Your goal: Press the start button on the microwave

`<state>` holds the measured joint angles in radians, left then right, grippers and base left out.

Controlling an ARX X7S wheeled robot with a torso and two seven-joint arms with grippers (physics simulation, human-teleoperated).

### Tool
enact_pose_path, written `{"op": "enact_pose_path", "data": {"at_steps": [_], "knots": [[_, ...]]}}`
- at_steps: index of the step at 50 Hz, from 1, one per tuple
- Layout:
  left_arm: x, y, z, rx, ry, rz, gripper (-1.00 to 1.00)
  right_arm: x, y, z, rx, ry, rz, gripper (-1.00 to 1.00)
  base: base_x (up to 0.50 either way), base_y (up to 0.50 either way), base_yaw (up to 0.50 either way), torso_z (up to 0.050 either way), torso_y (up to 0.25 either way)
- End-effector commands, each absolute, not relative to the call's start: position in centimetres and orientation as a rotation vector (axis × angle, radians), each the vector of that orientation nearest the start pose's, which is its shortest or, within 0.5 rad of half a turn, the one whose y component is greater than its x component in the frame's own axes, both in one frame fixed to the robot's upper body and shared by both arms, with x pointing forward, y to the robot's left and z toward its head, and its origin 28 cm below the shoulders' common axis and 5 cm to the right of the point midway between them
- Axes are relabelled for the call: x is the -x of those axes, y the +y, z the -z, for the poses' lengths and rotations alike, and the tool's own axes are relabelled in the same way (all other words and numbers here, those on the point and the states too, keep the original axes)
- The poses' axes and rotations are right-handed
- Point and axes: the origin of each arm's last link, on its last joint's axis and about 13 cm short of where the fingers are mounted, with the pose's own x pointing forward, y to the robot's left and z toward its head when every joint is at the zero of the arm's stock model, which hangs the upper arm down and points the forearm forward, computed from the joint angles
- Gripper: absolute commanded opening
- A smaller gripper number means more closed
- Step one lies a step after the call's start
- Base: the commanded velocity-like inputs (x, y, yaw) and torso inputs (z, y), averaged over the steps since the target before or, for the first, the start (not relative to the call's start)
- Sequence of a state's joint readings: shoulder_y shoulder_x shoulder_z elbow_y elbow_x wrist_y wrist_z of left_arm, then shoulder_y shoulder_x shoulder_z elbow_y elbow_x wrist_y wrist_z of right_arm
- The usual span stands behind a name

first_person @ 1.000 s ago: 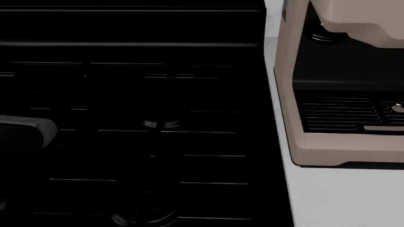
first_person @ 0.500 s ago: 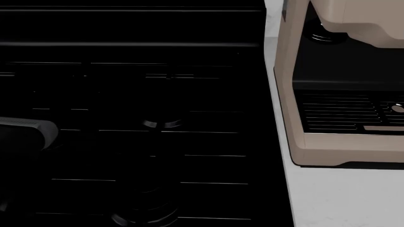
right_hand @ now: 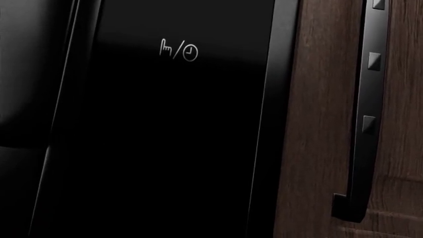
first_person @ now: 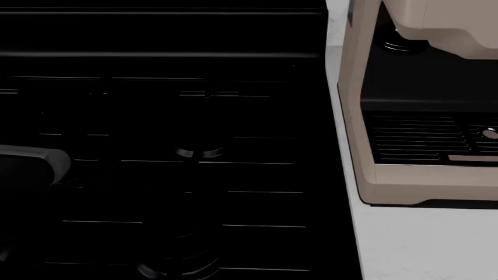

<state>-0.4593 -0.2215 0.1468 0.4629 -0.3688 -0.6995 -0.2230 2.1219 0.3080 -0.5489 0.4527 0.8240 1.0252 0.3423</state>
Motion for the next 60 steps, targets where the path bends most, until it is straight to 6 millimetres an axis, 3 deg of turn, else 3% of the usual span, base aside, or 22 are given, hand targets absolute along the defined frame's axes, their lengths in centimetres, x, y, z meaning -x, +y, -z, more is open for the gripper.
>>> {"op": "enact_pose_path", "data": {"at_steps": [1, 21, 48, 60], "knots": [[-26.5, 20.4, -17.0, 0.015, -0.166, 0.102, 1.00, -28.7, -10.7, -53.3, 0.135, -0.423, -0.024, -1.00, 0.01, 0.00, 0.00, 0.000, 0.000], [-26.3, 20.5, -16.8, 0.015, -0.159, 0.097, 1.00, -29.9, -10.5, -53.6, 0.150, -0.418, -0.053, -1.00, 0.02, 0.00, 0.01, 0.004, 0.000], [-26.5, 20.6, -16.4, 0.011, -0.152, 0.093, 1.00, -31.8, -10.9, -52.5, 0.164, -0.401, -0.106, -1.00, 0.02, 0.00, 0.02, 0.006, 0.000], [-26.5, 20.6, -16.5, 0.007, -0.153, 0.095, 1.00, -31.8, -10.7, -52.4, 0.165, -0.413, -0.148, -1.00, 0.02, 0.01, 0.02, 0.006, 0.000]]}}
